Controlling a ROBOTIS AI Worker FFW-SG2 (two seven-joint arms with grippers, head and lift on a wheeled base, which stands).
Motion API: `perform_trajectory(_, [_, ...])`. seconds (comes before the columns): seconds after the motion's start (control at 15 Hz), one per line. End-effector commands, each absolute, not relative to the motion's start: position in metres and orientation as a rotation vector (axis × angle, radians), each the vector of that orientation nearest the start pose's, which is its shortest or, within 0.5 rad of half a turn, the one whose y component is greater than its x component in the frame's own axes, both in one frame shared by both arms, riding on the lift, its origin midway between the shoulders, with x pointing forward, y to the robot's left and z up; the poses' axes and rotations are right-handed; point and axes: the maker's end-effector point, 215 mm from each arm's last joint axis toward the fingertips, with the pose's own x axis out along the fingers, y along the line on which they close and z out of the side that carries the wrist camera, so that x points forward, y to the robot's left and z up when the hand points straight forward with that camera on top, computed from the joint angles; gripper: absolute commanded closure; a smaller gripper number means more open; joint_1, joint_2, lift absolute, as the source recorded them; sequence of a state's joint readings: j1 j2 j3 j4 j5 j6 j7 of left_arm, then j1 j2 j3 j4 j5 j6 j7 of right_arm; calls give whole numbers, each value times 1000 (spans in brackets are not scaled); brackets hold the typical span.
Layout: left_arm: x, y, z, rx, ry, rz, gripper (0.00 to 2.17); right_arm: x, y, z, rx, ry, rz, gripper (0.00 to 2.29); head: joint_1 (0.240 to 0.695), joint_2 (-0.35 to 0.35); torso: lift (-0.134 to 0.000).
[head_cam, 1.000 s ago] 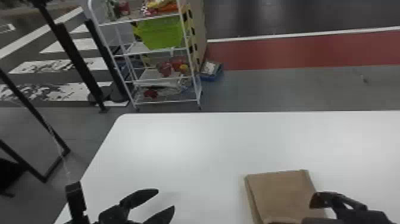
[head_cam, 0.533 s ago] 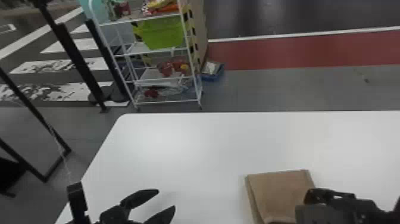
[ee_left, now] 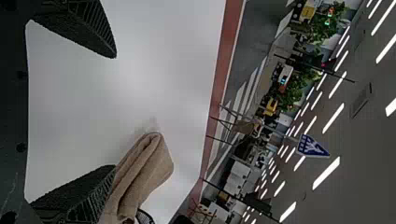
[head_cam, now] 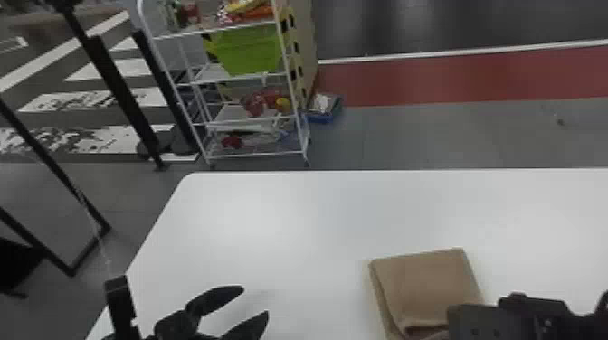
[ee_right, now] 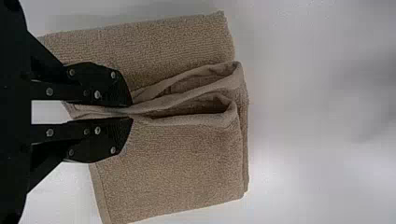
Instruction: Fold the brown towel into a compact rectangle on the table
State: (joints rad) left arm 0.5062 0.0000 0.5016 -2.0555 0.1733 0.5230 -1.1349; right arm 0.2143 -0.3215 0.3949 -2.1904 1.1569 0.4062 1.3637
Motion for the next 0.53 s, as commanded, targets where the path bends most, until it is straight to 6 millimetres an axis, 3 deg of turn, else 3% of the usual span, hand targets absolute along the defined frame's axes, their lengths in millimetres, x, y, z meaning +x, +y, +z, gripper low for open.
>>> perform_trajectory(0.0, [335,260,-408,-314,395,-666,29,360,-104,-429,-1187,643,1160,1703,695,253,-122])
perform_trajectory(0.07, [335,259,-408,-313,394,-667,29,364,-104,-425,-1164,636,1150,2007,695,253,-122])
perform_trajectory(0.47, [333,260,-410,-316,395,-672,29,379,-104,-406,-1131,600,1112,2017,695,246,-122])
